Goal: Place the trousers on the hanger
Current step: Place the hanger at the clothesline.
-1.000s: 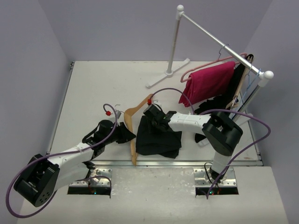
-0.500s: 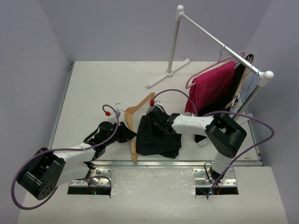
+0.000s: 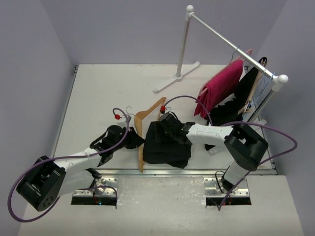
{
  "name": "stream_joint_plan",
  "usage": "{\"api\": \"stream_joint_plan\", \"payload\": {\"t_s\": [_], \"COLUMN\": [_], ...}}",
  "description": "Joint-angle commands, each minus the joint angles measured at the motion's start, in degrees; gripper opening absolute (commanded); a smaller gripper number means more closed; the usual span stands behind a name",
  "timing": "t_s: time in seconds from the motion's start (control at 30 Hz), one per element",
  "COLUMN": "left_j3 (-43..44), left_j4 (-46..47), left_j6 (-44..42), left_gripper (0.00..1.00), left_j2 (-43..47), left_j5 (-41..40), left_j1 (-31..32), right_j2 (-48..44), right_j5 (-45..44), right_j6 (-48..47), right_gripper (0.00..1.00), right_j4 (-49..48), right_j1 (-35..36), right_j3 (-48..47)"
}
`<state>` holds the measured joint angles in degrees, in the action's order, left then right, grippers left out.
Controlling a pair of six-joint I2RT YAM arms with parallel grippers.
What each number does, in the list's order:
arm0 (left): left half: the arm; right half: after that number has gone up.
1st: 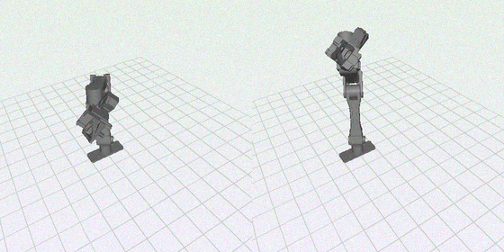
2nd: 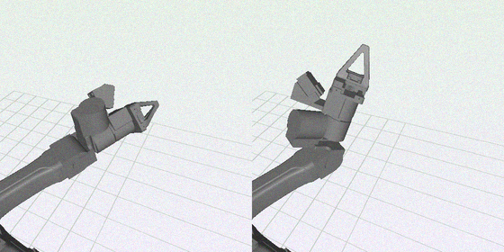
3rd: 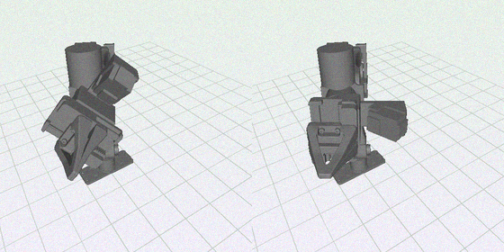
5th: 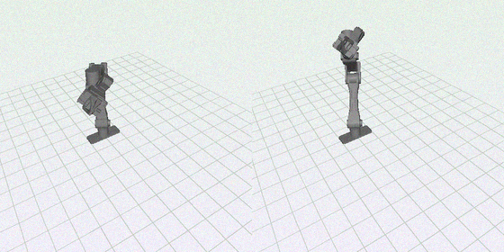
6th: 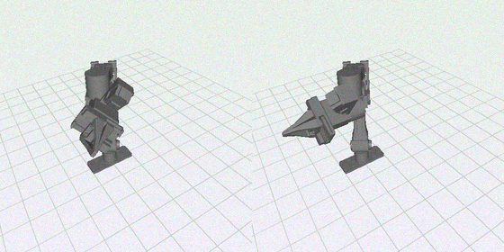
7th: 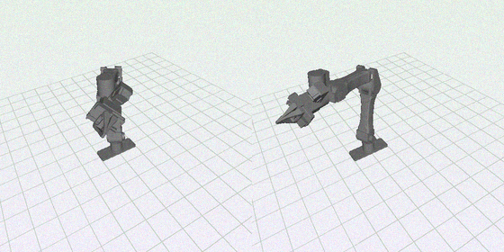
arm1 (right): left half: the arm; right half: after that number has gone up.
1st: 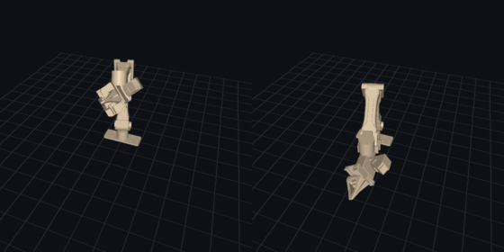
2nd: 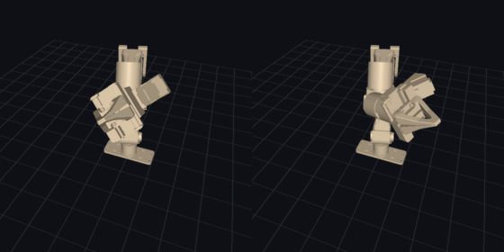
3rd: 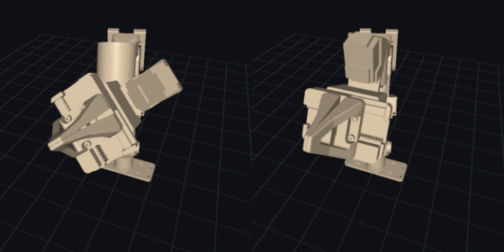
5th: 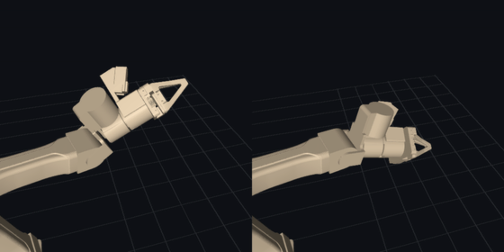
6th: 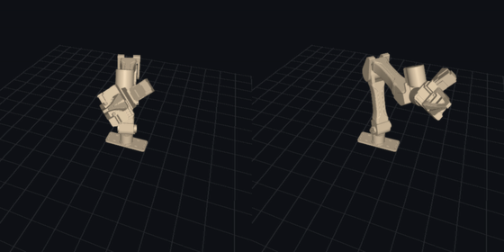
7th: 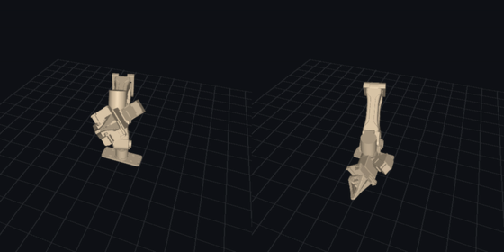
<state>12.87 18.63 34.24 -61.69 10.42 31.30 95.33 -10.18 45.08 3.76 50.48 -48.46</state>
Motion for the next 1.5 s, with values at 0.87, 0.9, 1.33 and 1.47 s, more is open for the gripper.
{"api": "stream_joint_plan", "payload": {"t_s": [0.87,0.9,1.33,1.47], "left_j3": [37.72,39.35,61.45,65.72], "left_j4": [-28.34,-30.15,-39.54,-39.26], "left_j6": [-15.72,-16.84,-27.03,-28.03], "left_gripper": [0.00,0.00,0.00,0.00], "left_j2": [3.49,2.31,-7.59,-9.48], "left_j5": [0.26,1.02,-1.72,-1.95], "left_j1": [2.79,3.05,6.23,6.64], "right_j2": [-48.79,-49.08,-55.11,-57.60], "right_j5": [-16.52,-16.85,-22.08,-23.06], "right_j6": [-4.73,-4.83,-5.27,-5.40], "right_gripper": [0.82,0.82,0.81,0.81], "right_j4": [26.47,26.59,35.27,36.88], "right_j1": [0.46,0.39,0.33,0.36], "right_j3": [15.46,15.36,11.02,10.61]}}
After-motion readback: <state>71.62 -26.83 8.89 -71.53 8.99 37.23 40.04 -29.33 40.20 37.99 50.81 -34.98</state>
